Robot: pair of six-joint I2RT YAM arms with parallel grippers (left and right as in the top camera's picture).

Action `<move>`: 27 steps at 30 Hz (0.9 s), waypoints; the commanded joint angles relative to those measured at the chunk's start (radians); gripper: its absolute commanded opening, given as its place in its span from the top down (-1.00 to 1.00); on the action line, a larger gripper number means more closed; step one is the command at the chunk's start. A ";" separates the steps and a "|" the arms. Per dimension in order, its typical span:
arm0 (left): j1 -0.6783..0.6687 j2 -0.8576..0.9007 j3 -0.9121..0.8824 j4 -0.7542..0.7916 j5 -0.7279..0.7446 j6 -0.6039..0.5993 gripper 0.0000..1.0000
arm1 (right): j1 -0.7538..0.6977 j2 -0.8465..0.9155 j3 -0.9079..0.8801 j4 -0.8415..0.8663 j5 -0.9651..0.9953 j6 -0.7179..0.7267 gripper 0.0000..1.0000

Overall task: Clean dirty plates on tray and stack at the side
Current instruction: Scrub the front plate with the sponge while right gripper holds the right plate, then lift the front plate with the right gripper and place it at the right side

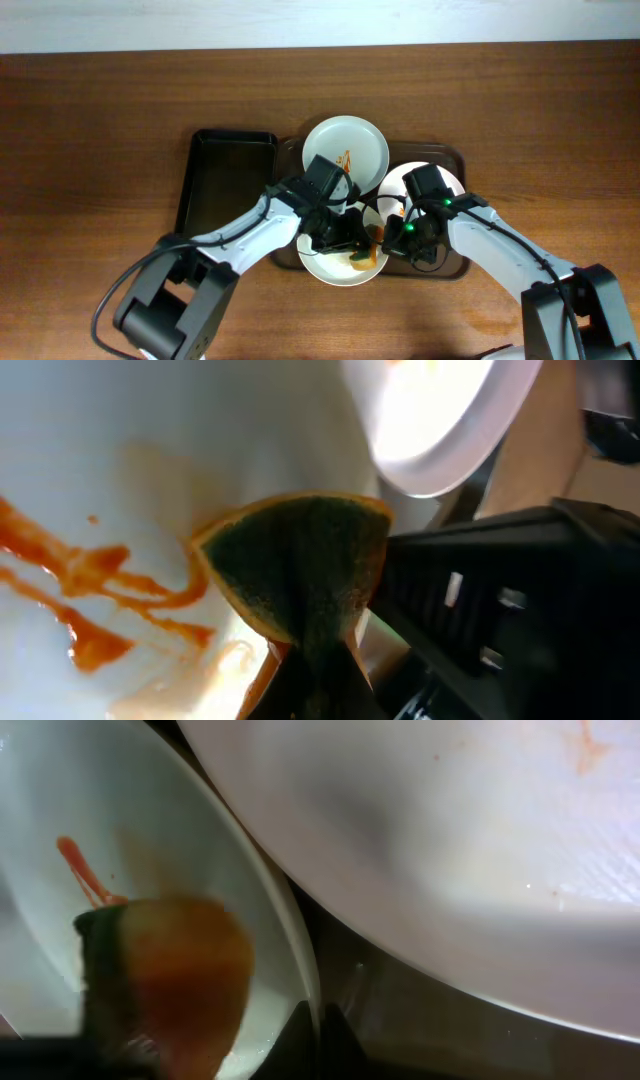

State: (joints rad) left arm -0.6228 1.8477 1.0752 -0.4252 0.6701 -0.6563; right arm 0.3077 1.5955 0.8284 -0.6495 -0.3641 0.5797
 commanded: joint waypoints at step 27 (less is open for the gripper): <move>0.448 -0.259 -0.002 -0.253 -0.704 0.288 1.00 | 0.016 -0.099 0.299 -0.347 0.348 -0.183 0.92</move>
State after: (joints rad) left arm -0.1940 1.5391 1.0733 -0.6834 -0.0273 -0.3969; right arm 0.3088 1.5177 1.0359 -0.9306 -0.1158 0.4347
